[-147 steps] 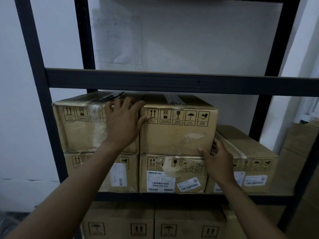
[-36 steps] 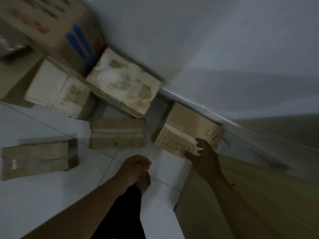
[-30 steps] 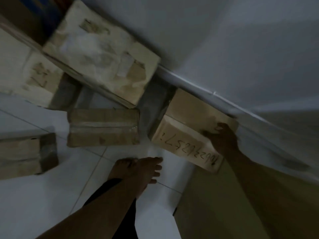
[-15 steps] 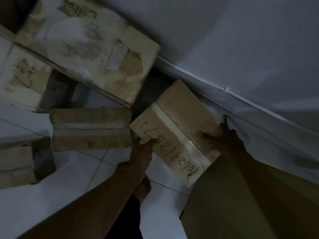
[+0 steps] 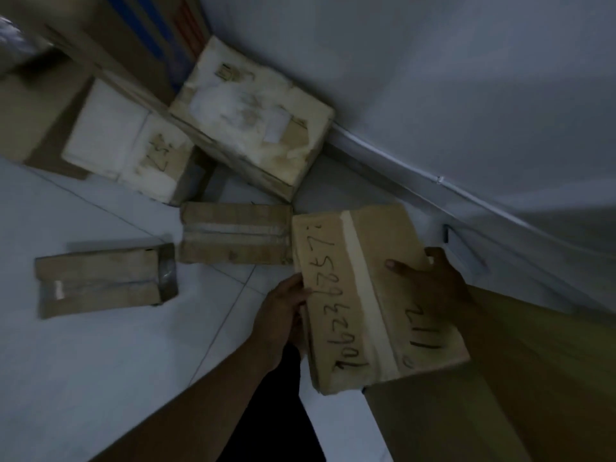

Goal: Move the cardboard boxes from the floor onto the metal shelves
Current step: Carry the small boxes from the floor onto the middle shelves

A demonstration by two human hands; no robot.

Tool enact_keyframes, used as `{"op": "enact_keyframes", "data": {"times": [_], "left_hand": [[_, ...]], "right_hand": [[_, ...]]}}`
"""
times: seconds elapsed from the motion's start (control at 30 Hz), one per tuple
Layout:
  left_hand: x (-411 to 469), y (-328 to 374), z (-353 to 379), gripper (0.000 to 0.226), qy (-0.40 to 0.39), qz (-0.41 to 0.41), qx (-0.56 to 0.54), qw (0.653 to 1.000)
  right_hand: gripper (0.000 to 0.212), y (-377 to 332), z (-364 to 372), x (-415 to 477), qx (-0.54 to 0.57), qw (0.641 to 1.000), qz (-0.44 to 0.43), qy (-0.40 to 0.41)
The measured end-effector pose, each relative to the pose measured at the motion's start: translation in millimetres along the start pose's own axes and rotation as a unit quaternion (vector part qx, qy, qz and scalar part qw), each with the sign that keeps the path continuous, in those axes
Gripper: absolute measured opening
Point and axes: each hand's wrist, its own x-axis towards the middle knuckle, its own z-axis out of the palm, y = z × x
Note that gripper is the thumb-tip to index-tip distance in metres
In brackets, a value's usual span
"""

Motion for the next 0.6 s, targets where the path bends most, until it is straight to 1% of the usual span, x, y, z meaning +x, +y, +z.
{"op": "enact_keyframes", "data": {"times": [0.07, 0.13, 0.2, 0.27, 0.33, 0.43, 0.5, 0.53, 0.6], "left_hand": [[-45, 15, 4, 0.033, -0.015, 0.039, 0.007, 0.999], [-96, 31, 5, 0.034, -0.002, 0.064, 0.029, 0.998], [-145, 50, 1, 0.039, 0.009, 0.079, 0.044, 0.996], [-194, 68, -8, 0.042, 0.023, 0.116, 0.054, 0.992], [-247, 85, -21, 0.045, 0.060, 0.163, 0.047, 0.984], [-311, 107, -36, 0.037, 0.121, 0.236, 0.056, 0.963], [-363, 114, -54, 0.042, 0.167, 0.276, 0.053, 0.945], [-390, 116, -64, 0.041, 0.182, 0.295, 0.052, 0.936], [-437, 114, -83, 0.032, 0.211, 0.333, 0.057, 0.917]], "right_hand": [[0.116, -11, -25, -40, 0.037, 0.999, -0.014, 0.012], [0.112, -23, -48, -82, 0.060, 0.998, -0.033, 0.004], [0.122, -42, -65, -122, 0.066, 0.996, -0.064, -0.001], [0.121, -66, -78, -161, 0.070, 0.993, -0.097, -0.009], [0.118, -92, -83, -207, 0.071, 0.988, -0.133, -0.031], [0.115, -124, -79, -267, 0.082, 0.982, -0.167, -0.044], [0.107, -147, -68, -317, 0.104, 0.971, -0.203, -0.066], [0.102, -158, -61, -340, 0.112, 0.965, -0.223, -0.080], [0.100, -174, -46, -380, 0.112, 0.956, -0.249, -0.112]]}}
